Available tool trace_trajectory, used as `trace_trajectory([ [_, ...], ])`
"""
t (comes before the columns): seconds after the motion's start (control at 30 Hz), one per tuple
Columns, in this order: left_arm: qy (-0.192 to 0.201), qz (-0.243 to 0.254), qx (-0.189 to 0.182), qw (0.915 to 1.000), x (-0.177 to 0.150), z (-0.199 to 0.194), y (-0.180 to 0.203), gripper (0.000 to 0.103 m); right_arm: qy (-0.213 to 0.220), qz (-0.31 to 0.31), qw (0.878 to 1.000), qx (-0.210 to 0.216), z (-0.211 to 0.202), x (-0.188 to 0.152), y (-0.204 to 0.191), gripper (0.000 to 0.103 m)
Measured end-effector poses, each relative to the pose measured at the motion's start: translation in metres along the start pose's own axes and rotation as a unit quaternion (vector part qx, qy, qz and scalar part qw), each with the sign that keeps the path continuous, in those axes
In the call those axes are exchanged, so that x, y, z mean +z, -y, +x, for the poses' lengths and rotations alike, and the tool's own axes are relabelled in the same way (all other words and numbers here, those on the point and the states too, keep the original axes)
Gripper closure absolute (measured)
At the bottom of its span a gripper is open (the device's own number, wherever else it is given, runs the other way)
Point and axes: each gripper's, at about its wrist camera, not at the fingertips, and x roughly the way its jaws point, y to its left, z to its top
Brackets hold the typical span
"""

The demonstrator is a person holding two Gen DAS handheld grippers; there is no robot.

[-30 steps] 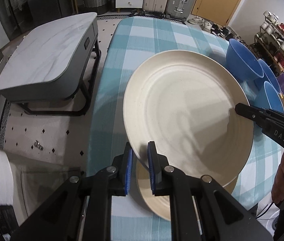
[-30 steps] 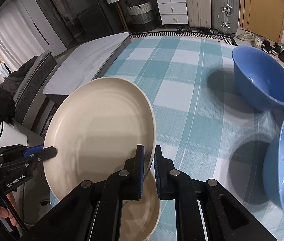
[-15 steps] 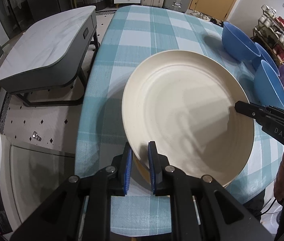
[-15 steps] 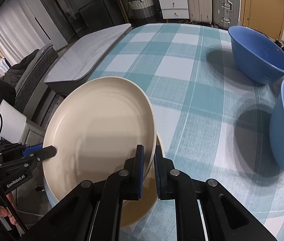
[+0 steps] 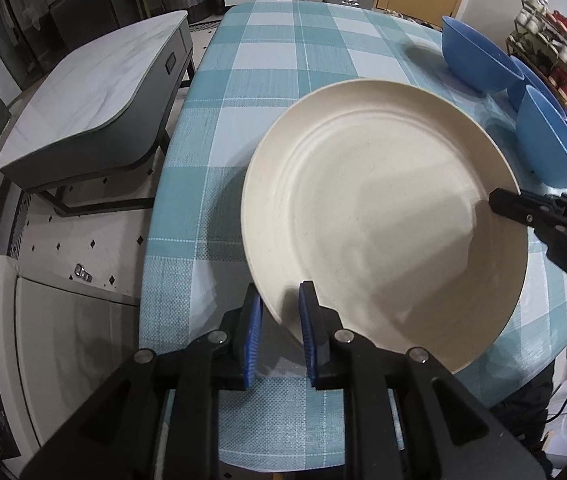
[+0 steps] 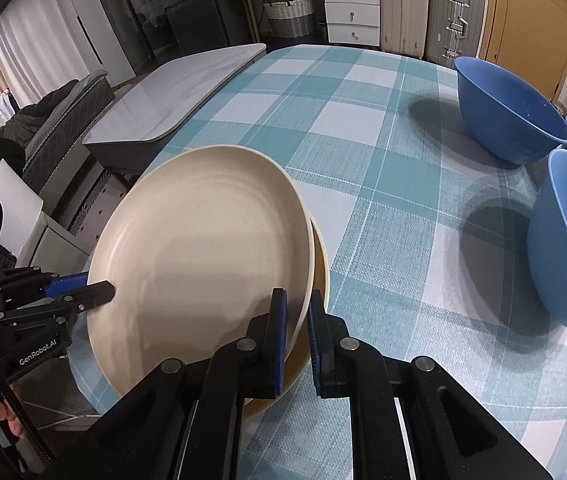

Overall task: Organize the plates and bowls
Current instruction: 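Carry the cream plate with both tools and lower it onto the other cream plate, then open both tools to release the stacked cream plate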

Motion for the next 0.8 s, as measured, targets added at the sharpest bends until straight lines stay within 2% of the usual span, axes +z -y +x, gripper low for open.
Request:
trace_trajectory([
  [0.23,0.015,0.021,0.022,0.9994,-0.0043,0.0002,0.0076,0.084,0.005,-0.003,1.0,-0.005,-0.0052,-0.0011,-0.0016,0.093],
  [0.33,0.017,0.02,0.022,0.9994,-0.0052,0.0011,0.006,0.084,0.008,-0.004,1.0,-0.01,-0.0075,-0.0021,-0.0029,0.093],
  [0.4,0.014,0.02,0.02,0.9995,-0.0066,0.0035,0.0051,0.084,0.01,-0.012,1.0,-0.028,-0.0078,-0.0027,-0.005,0.092],
  [0.8,0.022,0.022,0.018,0.9994,-0.0102,0.0025,0.0072,0.084,0.003,-0.026,0.999,-0.038,-0.004,-0.0043,-0.0068,0.092],
])
